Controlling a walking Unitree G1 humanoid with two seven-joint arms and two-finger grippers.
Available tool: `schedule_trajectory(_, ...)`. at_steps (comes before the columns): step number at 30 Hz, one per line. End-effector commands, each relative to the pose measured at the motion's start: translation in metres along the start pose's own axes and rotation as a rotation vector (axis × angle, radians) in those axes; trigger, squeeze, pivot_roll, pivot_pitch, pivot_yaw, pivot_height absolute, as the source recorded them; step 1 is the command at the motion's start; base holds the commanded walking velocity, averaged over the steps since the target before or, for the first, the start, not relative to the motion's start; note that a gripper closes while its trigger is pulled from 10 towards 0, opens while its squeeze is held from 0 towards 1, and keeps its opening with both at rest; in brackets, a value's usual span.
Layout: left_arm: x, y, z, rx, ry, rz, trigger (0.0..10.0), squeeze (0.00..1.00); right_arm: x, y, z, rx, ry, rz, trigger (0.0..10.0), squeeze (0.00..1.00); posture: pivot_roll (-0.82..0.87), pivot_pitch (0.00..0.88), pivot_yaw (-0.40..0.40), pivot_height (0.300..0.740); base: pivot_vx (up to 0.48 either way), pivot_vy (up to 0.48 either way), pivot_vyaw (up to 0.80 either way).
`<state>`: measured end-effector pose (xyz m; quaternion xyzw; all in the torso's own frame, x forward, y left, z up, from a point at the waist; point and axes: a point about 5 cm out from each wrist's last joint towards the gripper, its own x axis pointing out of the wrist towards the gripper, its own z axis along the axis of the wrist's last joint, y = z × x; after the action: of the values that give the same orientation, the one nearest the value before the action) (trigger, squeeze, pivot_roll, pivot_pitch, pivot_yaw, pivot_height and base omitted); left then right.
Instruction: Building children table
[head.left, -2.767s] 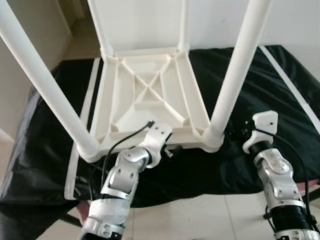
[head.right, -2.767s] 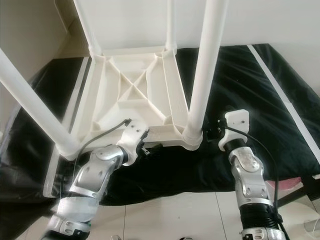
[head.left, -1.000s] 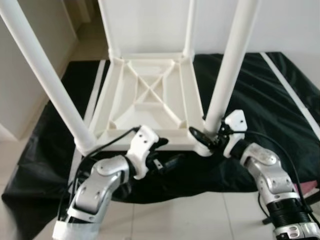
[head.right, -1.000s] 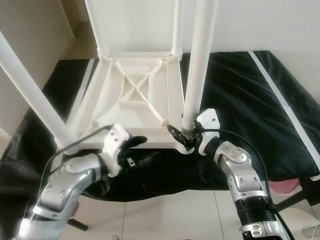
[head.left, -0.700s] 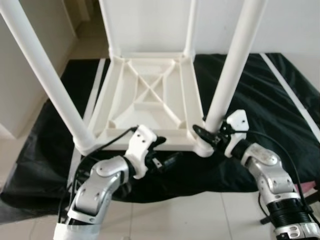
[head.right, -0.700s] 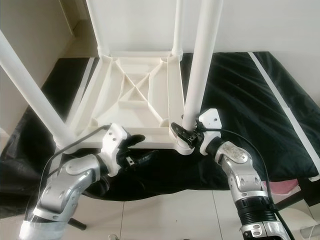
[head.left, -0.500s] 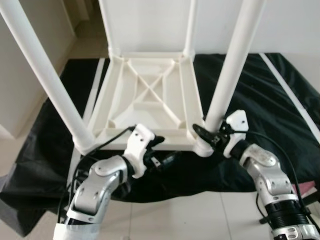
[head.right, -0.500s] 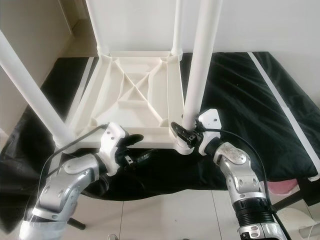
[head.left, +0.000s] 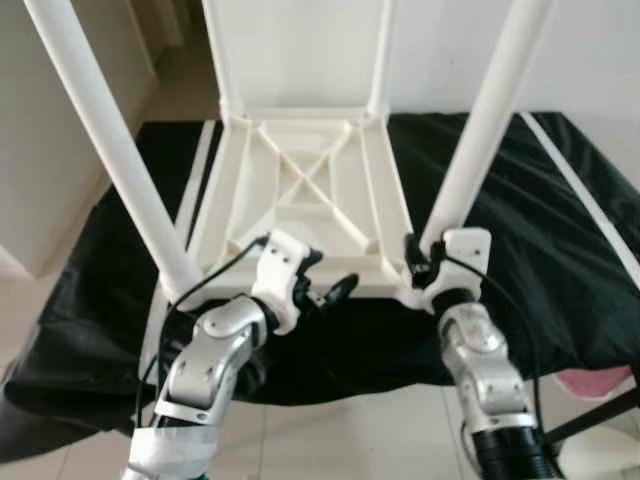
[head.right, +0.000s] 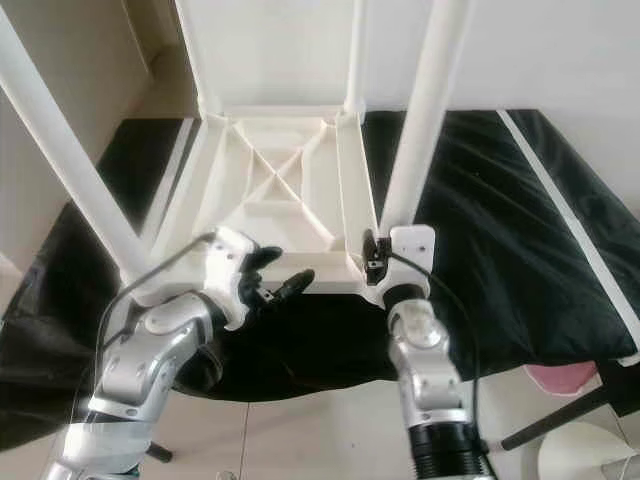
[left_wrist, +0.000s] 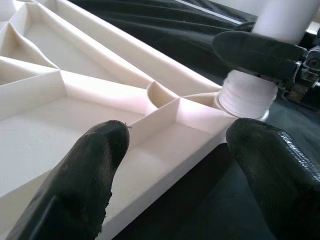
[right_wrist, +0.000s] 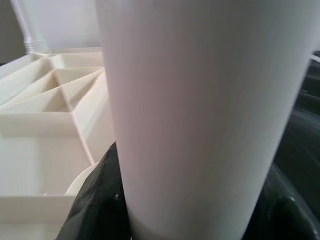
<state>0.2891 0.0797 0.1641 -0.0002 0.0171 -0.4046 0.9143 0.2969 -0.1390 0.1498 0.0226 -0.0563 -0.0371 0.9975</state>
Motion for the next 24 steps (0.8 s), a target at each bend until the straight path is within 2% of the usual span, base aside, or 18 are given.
schedule_trajectory(1, -0.001, -0.001, 0.0, -0.011, -0.006, -0.022, 10.0, 0.0, -0.011, -0.004, -0.025, 0.022, 0.129, -0.077, 10.0, 0.0, -0.05, 0.085, 0.02, 0.74, 0.0, 0.0, 0.0)
schedule_trajectory(3, -0.004, -0.004, -0.003, 0.038, 0.004, -0.045, 10.0, 0.0, -0.014, 0.009, -0.023, 0.036, 0.114, -0.011, 10.0, 0.0, -0.05, 0.084, 0.021, 0.74, 0.0, 0.0, 0.0)
schedule_trajectory(4, -0.004, -0.004, -0.003, 0.038, 0.004, -0.045, 10.0, 0.0, -0.014, 0.009, -0.023, 0.036, 0.114, -0.011, 10.0, 0.0, -0.05, 0.084, 0.021, 0.74, 0.0, 0.0, 0.0)
schedule_trajectory(5, -0.004, -0.004, -0.004, 0.027, 0.0, -0.034, 10.0, 0.0, -0.016, 0.015, -0.019, 0.043, 0.085, 0.043, 10.0, 0.0, -0.06, 0.088, 0.019, 0.74, 0.0, 0.0, 0.0)
schedule_trajectory(11, -0.001, -0.009, 0.0, 0.001, -0.022, -0.064, 10.0, 0.0, -0.015, 0.007, -0.011, 0.04, 0.047, 0.039, 10.0, 0.0, -0.07, 0.08, 0.026, 0.74, 0.0, 0.0, 0.0)
schedule_trajectory(12, 0.001, -0.009, 0.001, -0.003, -0.027, -0.064, 10.0, 0.0, -0.014, 0.006, -0.009, 0.038, 0.038, 0.037, 10.0, 0.59, -0.08, 0.076, 0.027, 0.74, 0.0, 0.0, 0.0)
schedule_trajectory(13, 0.002, -0.011, 0.001, -0.012, -0.033, -0.078, 10.0, 0.0, -0.014, 0.004, -0.008, 0.029, 0.025, 0.026, 10.0, 0.59, -0.08, 0.076, 0.027, 0.74, 0.0, 0.0, 0.0)
schedule_trajectory(14, 0.003, -0.013, 0.0, 0.0, -0.035, -0.086, 10.0, 0.0, -0.012, 0.001, -0.007, 0.025, 0.02, 0.018, 10.0, 1.0, -0.08, 0.076, 0.023, 0.74, 0.0, 0.0, 0.0)
schedule_trajectory(18, 0.01, -0.012, -0.003, 0.051, -0.004, -0.032, 10.0, 0.0, -0.008, -0.009, 0.001, 0.006, -0.007, -0.001, 10.0, 1.0, -0.09, 0.082, 0.029, 0.74, 0.0, 0.0, 0.0)
schedule_trajectory(21, 0.012, -0.017, -0.002, 0.035, -0.006, -0.054, 10.0, 0.0, -0.008, -0.018, 0.007, 0.014, -0.038, 0.007, 10.0, 1.0, -0.09, 0.079, 0.025, 0.74, 0.0, 0.0, 0.0)
schedule_trajectory(24, 0.01, -0.021, -0.003, 0.06, -0.001, -0.071, 10.0, 0.0, -0.007, -0.023, 0.009, 0.023, -0.052, 0.072, 10.0, 1.0, -0.09, 0.079, 0.023, 0.74, 0.0, 0.0, 0.0)
